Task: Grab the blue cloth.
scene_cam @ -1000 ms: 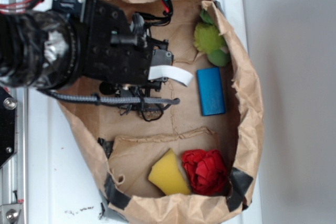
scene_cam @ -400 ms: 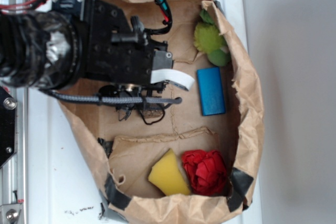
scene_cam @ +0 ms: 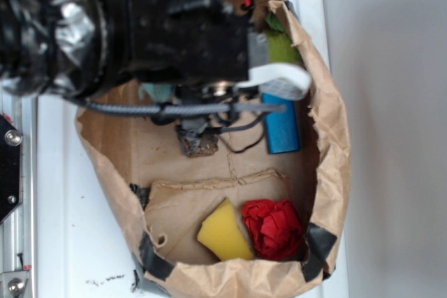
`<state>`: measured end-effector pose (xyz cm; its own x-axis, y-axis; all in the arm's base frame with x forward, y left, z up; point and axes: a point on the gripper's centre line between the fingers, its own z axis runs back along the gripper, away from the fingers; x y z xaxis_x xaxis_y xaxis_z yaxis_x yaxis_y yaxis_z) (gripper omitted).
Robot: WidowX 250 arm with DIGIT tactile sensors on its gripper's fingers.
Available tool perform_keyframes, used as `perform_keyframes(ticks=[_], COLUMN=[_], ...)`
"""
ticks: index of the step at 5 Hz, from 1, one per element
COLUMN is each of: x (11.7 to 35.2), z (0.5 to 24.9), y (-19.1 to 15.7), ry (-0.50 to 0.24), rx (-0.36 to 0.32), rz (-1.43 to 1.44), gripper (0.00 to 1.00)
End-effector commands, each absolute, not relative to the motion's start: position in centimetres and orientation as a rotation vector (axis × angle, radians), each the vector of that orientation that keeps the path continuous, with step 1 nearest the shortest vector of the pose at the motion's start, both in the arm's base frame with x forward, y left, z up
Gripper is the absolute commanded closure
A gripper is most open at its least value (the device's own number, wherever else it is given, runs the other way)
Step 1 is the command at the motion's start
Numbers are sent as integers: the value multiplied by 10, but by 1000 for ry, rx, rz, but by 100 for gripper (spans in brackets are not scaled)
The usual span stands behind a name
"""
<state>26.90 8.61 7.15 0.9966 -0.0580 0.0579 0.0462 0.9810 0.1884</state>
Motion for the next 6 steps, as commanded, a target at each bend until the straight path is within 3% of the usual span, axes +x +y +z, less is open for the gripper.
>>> perform_keyframes(ticks=[1,3,6], x=[279,270,278], z=[135,171,181], y=[99,84,25], ry=[-107,-129,-235], rx=[89,-34,-70], rz=[33,10,-15], gripper=[100,100,100])
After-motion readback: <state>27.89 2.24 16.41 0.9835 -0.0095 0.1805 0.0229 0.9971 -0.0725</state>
